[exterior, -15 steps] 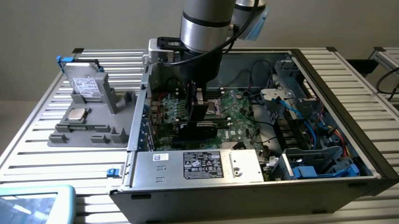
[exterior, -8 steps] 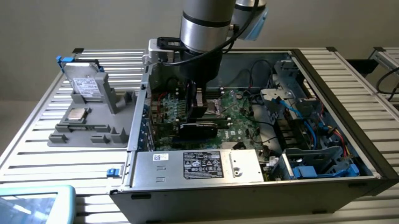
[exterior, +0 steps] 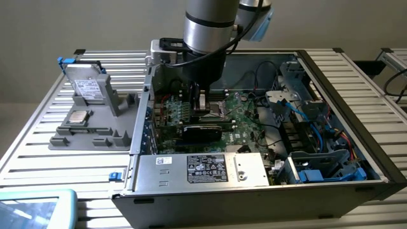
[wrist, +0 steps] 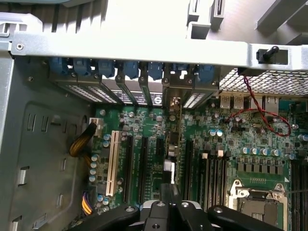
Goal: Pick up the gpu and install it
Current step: 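Press down on the gpu until it lock into place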
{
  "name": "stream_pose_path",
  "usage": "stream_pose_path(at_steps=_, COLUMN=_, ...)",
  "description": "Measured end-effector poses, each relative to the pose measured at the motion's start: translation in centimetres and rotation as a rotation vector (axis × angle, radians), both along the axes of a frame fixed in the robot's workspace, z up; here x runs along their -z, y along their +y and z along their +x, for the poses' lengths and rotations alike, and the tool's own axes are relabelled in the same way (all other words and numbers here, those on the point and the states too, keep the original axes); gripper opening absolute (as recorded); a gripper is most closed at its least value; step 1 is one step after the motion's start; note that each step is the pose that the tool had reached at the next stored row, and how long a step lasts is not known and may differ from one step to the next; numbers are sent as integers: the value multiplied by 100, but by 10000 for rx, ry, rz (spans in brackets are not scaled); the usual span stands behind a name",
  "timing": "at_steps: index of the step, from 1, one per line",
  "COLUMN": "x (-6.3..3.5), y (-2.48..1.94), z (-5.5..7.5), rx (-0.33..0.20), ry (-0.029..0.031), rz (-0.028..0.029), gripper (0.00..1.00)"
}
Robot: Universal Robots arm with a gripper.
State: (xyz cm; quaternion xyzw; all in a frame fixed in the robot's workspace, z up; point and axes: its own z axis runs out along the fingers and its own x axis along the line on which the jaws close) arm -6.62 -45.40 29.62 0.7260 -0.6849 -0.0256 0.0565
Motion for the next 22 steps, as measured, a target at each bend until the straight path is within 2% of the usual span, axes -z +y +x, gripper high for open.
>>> stream_pose_path(at_steps=3, x=9, y=9, z=-36, rx=0, ry=-84, rz=-229, gripper=11)
stream_pose_path(at_steps=4, x=12, y=13, z=-48, rx=0, ry=-131, rz=-289, gripper=11)
stream_pose_path(at_steps=5, x=16, y=20, z=-59, rx=1, ry=-193, rz=-322, gripper=11)
stream_pose_path(at_steps=7, x=25, y=38, z=-78, rx=3, ry=-312, rz=-343, gripper=11)
stream_pose_path(at_steps=9, x=40, y=56, z=-102, rx=5, ry=-396, rz=-345, gripper=11)
stream_pose_path(at_steps=17, x=122, y=118, z=-226, rx=20, ry=-596, rz=-353, gripper=11)
stream_pose_path(at_steps=22, x=176, y=129, z=-244, rx=34, ry=-723, rz=-370, gripper=11)
